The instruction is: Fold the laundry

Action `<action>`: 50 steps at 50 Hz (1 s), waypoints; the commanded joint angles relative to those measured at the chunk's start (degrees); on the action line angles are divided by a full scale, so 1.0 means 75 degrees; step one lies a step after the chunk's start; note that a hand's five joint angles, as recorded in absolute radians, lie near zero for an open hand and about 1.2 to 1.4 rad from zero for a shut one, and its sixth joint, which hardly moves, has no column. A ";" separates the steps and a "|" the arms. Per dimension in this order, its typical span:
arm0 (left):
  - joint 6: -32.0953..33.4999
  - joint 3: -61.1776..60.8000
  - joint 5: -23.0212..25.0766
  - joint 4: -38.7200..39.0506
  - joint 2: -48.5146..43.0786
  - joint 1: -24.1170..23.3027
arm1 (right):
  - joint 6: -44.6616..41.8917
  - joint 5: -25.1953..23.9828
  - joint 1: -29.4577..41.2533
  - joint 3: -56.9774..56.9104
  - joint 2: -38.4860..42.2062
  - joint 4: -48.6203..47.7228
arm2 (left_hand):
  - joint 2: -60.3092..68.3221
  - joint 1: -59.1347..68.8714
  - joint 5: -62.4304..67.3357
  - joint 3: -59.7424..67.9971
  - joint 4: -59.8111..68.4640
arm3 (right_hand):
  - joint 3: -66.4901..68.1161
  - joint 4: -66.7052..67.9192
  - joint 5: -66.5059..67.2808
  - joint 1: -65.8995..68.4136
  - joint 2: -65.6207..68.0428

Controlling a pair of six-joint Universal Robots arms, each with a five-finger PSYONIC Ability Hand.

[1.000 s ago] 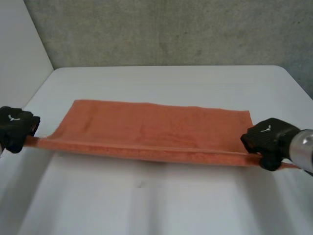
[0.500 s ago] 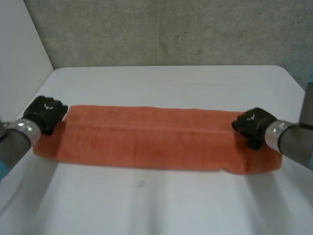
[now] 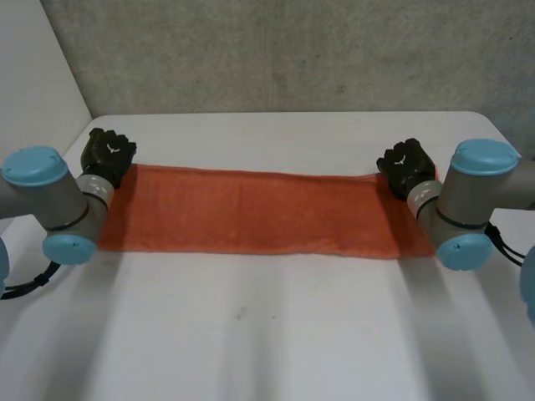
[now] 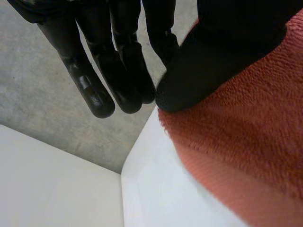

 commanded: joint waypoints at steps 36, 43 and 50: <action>-0.4168 -0.5669 0.0308 0.0787 0.5027 -0.0401 | 0.3309 -0.0835 -0.1072 0.4910 -0.4410 0.1198 | -0.7082 -0.7179 -0.7254 -0.7090 -0.7241 | -0.1404 -0.1616 -0.1560 0.0103 -0.1287; -0.4346 -0.5739 0.0285 0.0680 0.4980 -0.0413 | 0.2970 -0.0929 -0.1154 0.5133 -0.3533 0.0109 | -0.7082 -0.7179 -0.7254 -0.7090 -0.7241 | -0.0801 -0.1013 -0.0957 0.0706 -0.0684; -0.4346 -0.5763 0.0320 0.0703 0.4969 -0.0389 | 0.2489 -0.0882 -0.1189 0.5004 -0.3121 0.0050 | -0.7082 -0.7179 -0.7254 -0.7090 -0.7241 | -0.0059 -0.0270 -0.0215 0.1448 0.0058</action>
